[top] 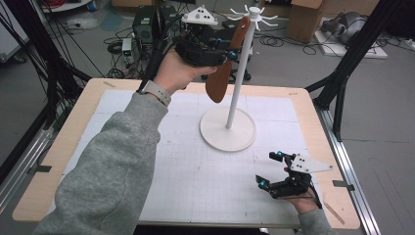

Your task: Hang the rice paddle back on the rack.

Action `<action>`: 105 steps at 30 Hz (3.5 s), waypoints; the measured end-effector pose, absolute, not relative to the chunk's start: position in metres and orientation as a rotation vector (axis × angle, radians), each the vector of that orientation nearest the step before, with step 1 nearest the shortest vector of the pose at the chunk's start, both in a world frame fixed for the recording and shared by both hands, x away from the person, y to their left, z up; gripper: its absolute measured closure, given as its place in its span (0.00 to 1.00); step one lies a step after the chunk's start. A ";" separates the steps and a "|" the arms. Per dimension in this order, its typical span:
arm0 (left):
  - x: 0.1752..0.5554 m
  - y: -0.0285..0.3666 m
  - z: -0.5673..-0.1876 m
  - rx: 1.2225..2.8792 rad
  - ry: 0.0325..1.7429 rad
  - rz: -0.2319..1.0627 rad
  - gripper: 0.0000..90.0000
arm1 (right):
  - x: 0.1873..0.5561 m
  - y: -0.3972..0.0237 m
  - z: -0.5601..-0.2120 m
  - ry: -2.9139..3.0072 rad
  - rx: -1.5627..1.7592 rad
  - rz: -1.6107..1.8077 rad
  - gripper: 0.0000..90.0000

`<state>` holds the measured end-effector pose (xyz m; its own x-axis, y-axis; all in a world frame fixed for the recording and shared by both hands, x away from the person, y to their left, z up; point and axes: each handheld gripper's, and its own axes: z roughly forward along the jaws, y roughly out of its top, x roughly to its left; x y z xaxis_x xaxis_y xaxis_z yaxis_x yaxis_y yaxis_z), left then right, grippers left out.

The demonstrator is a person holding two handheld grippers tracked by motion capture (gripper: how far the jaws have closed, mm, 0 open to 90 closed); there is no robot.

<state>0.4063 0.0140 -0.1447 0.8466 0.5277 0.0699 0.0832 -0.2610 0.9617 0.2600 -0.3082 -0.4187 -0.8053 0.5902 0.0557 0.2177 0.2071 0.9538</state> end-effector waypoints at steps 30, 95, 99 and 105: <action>0.406 0.020 -0.168 1.727 0.419 0.431 0.49 | 0.259 -0.308 -0.419 2.174 0.754 1.627 0.03; 0.308 0.232 -0.381 1.641 0.690 0.540 0.02 | 0.265 -0.304 -0.417 2.141 0.775 1.655 0.03; 0.301 0.232 -0.387 1.647 0.672 0.540 0.02 | 0.265 -0.303 -0.417 2.149 0.784 1.652 0.03; 0.292 0.242 -0.402 1.624 0.708 0.531 0.02 | 0.264 -0.303 -0.417 2.150 0.789 1.646 0.03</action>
